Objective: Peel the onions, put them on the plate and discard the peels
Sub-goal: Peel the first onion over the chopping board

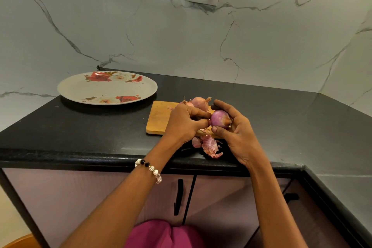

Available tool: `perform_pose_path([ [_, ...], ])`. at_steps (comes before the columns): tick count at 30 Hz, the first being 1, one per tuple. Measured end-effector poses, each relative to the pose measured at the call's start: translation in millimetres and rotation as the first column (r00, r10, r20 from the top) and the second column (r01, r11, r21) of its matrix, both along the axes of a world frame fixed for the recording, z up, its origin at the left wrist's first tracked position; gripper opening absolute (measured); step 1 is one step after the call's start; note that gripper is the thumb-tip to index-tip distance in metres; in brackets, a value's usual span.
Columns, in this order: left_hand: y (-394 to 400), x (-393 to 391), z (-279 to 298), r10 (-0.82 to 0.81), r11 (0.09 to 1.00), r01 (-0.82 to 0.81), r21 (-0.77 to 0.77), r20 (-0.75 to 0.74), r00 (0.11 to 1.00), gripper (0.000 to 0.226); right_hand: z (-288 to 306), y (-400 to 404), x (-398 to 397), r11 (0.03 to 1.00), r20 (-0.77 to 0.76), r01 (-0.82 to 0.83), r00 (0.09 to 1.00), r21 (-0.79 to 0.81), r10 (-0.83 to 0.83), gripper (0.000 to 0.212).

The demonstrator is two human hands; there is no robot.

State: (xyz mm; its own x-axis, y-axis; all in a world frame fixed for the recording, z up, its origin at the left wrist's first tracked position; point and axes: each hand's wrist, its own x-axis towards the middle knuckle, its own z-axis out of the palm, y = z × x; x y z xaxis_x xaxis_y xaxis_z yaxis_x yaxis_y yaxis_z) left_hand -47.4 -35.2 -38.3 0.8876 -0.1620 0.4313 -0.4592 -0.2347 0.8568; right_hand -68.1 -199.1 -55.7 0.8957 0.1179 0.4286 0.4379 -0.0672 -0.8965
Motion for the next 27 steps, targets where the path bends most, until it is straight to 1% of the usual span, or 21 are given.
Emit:
perform_pose_path([
  [11,-1.0,1.1,-1.7,0.021,0.999,-0.021,-0.036,-0.009,1.000,0.021,-2.7,-0.4,3.0,1.000,0.018,-0.021,1.000,0.002,0.021,0.068],
  [16,-1.4,-0.9,-0.8,0.004,0.999,-0.004,-0.042,-0.006,1.000,0.032,-1.7,0.3,1.5,1.000,0.012,-0.027,1.000,0.014,0.027,0.068],
  [23,0.0,-3.8,1.1,-0.026,0.996,0.024,-0.086,-0.016,1.000,0.033,0.4,0.2,-0.8,0.994,-0.021,-0.046,0.999,0.096,0.048,0.065],
  [27,0.1,-2.3,0.7,-0.016,0.995,0.013,-0.100,-0.029,0.999,0.029,1.1,0.1,-1.8,0.993,-0.032,-0.037,0.999,0.115,0.041,0.063],
])
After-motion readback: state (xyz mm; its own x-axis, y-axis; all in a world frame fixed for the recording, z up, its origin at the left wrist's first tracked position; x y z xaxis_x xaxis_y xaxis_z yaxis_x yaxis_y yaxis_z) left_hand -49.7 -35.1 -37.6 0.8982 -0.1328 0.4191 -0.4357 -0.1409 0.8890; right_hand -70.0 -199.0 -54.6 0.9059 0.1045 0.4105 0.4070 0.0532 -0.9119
